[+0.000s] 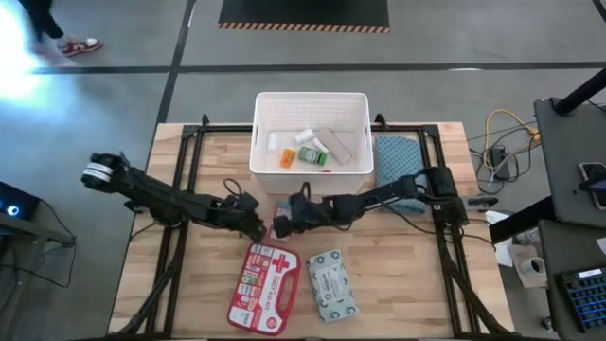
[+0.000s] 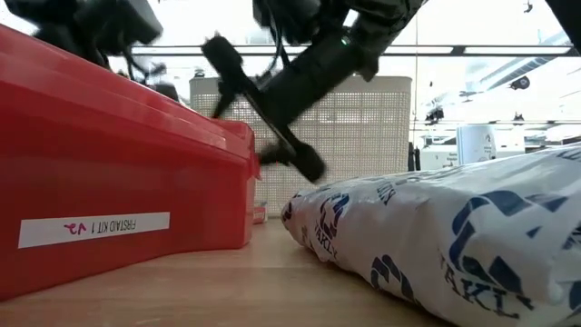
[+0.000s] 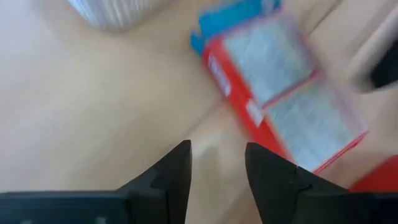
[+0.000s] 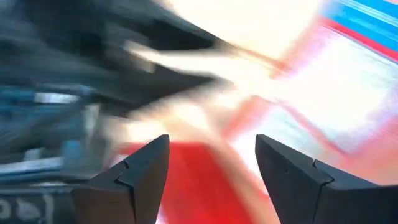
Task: Pick & place medical supplies in basket/bin
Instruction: Put the bandage box into the white bin
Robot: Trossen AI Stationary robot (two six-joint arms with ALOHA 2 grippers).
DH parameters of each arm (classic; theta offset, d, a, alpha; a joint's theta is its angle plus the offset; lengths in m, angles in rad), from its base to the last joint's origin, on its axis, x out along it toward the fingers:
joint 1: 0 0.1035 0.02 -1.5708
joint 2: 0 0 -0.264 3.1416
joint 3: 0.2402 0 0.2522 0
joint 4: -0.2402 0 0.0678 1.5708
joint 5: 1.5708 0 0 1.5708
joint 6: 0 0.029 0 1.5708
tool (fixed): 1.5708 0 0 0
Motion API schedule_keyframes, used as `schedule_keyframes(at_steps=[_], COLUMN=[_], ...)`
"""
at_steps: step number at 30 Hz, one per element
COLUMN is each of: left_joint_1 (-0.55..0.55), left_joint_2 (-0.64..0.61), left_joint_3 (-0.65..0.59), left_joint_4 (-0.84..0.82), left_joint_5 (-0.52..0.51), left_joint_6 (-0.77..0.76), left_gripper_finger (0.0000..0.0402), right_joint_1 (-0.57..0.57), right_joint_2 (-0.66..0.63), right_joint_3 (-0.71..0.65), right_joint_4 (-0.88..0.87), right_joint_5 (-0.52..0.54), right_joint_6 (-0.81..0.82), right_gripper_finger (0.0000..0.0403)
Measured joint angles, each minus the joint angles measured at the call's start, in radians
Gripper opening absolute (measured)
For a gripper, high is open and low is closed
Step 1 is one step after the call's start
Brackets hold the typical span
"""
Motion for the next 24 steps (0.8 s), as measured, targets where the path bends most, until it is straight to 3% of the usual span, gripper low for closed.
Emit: schedule_keyframes(at_steps=[7,15,24], left_joint_1=[-0.001,-0.002,0.001], left_joint_2=[-0.103,0.014,0.138], left_joint_3=[-0.045,-0.107,-0.038], left_joint_4=[0.031,0.288,0.310], left_joint_5=[-0.037,0.044,0.078], left_joint_6=[0.000,-0.007,0.089], left_gripper_finger=[0.0131,0.0131,0.0131], right_joint_1=[0.011,0.005,-0.005], right_joint_2=[-0.029,0.020,0.036], right_joint_3=[-0.003,-0.014,-0.035], right_joint_4=[-0.212,-0.289,-0.209], right_joint_5=[0.048,0.079,0.074], right_joint_6=[0.160,0.217,0.206], right_gripper_finger=[0.0228,0.0238,0.0242])
